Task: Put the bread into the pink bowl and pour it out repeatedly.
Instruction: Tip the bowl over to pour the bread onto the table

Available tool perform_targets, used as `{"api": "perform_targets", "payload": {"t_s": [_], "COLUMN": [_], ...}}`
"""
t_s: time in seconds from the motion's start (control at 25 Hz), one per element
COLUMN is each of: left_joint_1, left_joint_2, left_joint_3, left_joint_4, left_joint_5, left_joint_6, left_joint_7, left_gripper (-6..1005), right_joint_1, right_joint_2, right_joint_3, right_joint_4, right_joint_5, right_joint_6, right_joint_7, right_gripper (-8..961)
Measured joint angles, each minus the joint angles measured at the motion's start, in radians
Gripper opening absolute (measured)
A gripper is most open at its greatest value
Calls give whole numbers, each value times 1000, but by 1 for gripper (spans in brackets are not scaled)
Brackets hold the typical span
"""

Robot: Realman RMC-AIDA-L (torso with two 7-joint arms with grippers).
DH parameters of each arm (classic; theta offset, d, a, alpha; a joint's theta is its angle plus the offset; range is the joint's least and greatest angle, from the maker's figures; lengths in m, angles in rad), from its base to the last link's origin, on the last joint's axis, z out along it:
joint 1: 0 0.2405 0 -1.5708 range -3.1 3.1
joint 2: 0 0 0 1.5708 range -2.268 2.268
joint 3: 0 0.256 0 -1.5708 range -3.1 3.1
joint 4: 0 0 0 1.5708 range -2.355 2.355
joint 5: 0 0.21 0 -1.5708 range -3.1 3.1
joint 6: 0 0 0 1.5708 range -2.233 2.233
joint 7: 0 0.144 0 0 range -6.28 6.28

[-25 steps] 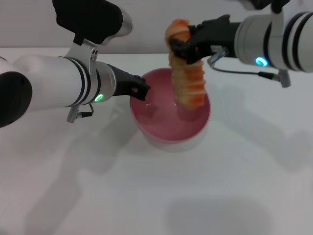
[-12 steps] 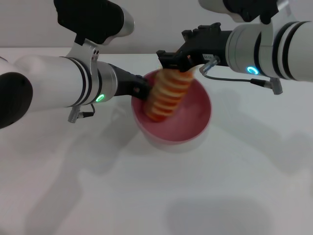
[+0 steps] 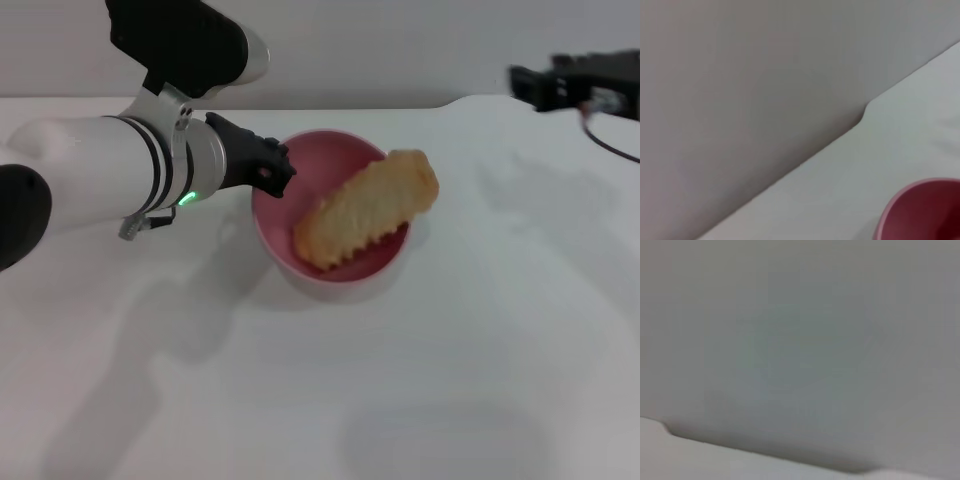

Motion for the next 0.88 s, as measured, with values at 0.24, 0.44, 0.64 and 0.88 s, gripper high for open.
{"api": "perform_targets", "payload": {"t_s": [0.24, 0.44, 0.64, 0.88], "left_joint_1": [1, 17, 69, 116], "left_joint_2": [-1, -1, -3, -5], "left_joint_3": [20, 74, 157, 221], "left_joint_4": [-2, -3, -8, -20], "left_joint_5": [25, 76, 180, 358], "left_joint_6": [50, 122, 262, 380], "left_joint_7": [60, 111, 121, 123], "left_gripper": [47, 47, 47, 47], "right_joint_1": [-58, -60, -60, -52], "right_joint_2": [1, 0, -1, -2], "right_joint_3": [13, 14, 13, 8], "right_joint_4": [59, 100, 130, 149], "right_joint_5": [10, 10, 12, 13], "right_joint_6": [-3, -19, -28, -28], "right_joint_7": [-12, -13, -13, -14], "right_gripper": [413, 214, 33, -2]}}
